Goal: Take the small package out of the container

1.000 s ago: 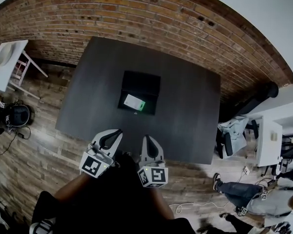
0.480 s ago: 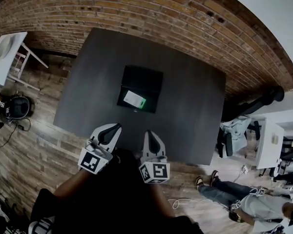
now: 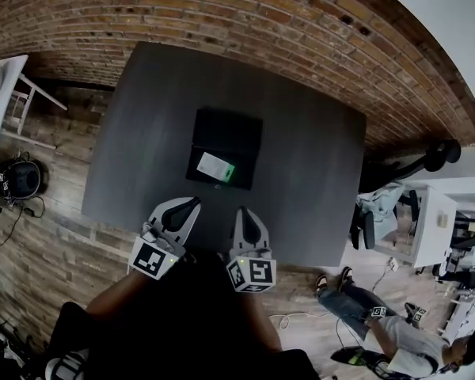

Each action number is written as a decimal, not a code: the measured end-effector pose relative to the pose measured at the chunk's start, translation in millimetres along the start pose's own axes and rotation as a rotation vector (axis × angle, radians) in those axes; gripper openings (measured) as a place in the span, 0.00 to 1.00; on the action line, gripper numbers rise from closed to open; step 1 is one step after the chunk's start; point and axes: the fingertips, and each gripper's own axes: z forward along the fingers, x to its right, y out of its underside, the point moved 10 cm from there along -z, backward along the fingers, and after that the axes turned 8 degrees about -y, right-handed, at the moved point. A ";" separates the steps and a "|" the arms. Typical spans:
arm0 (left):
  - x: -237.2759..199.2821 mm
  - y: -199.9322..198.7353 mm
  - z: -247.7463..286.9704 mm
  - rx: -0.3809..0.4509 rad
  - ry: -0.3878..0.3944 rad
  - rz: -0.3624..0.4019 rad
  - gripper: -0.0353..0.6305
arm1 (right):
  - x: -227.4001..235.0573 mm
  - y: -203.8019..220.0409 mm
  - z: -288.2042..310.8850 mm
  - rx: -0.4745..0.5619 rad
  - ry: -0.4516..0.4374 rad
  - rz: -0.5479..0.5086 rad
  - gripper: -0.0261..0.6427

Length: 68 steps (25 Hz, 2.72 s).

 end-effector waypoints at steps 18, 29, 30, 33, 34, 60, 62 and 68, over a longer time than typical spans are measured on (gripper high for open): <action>-50.2 33.7 52.8 -0.108 0.029 -0.044 0.12 | 41.8 27.3 76.7 -0.153 0.061 0.106 0.08; -73.3 54.7 90.0 -0.222 0.070 0.042 0.12 | 74.5 54.7 124.1 -0.301 0.067 0.191 0.08; -75.0 56.7 92.6 -0.226 0.068 0.039 0.12 | 77.3 57.0 127.9 -0.318 0.069 0.199 0.08; -81.0 62.5 101.2 -0.213 0.031 -0.041 0.12 | 85.8 64.7 140.3 -0.372 0.070 0.222 0.08; -83.5 64.2 104.0 -0.217 0.029 -0.049 0.12 | 88.5 67.8 144.6 -0.390 0.068 0.230 0.08; -119.1 100.6 134.4 -0.352 0.035 -0.086 0.12 | 131.0 128.1 201.7 -0.766 0.033 0.424 0.44; -120.4 102.1 135.8 -0.349 0.032 -0.096 0.12 | 131.9 126.5 204.9 -0.796 0.033 0.399 0.44; -123.4 108.3 135.2 -0.358 0.029 -0.114 0.12 | 139.3 128.7 213.0 -0.825 0.038 0.435 0.44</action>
